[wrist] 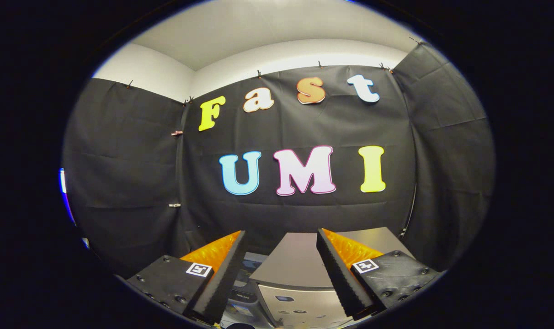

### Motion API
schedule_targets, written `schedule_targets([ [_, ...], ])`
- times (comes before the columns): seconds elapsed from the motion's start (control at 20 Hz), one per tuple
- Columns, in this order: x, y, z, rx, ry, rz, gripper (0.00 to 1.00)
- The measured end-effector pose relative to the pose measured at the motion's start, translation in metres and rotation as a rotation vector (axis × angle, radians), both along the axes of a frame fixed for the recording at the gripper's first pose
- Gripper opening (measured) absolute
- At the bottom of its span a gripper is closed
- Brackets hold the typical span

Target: Put the clothes into the washing machine and then close the washing machine lid.

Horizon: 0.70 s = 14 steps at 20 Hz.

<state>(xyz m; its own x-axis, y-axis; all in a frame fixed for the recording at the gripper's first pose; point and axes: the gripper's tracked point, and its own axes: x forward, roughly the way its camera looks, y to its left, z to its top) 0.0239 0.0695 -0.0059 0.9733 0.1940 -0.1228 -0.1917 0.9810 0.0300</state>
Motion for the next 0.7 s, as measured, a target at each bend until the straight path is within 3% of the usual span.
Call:
schedule_targets([
  [0.3,-0.035,-0.012,0.006,-0.021,-0.069,-0.032,0.96],
  [0.7,-0.05,-0.036,-0.004,-0.046,-0.084,-0.108,0.96],
])
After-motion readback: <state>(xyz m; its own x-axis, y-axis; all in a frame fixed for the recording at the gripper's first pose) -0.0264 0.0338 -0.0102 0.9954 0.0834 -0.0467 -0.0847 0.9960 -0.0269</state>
